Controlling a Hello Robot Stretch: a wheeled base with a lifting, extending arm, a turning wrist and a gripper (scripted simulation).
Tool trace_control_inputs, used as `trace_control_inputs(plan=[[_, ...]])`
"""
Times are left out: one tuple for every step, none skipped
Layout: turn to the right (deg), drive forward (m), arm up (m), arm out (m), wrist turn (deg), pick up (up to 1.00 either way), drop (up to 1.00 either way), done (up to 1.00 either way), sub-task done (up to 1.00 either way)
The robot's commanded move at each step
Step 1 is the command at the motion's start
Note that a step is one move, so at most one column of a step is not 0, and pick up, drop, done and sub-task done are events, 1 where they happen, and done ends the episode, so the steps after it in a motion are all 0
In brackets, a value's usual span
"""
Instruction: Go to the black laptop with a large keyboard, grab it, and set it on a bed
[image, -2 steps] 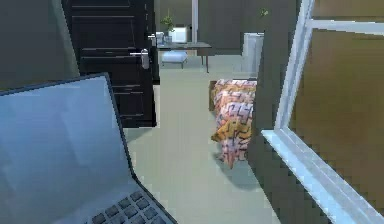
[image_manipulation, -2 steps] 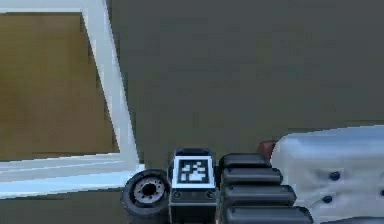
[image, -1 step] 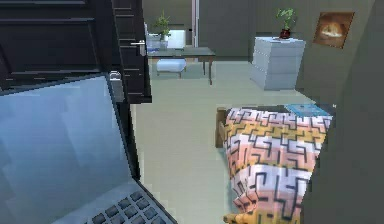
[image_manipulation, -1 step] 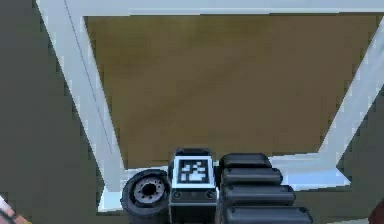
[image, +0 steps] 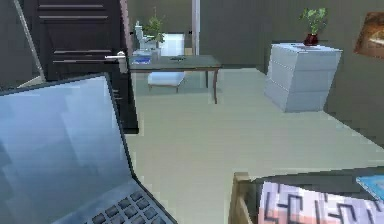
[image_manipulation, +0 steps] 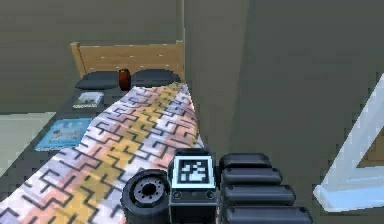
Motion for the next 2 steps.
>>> trace_control_inputs(plan=[[0.0, 0.85, 0.0, 0.0, 0.0, 0.0, 0.0, 0.0, 0.0], [3.0, 0.0, 0.0, 0.0, 0.0, 0.0, 0.0, 0.0, 0.0]])
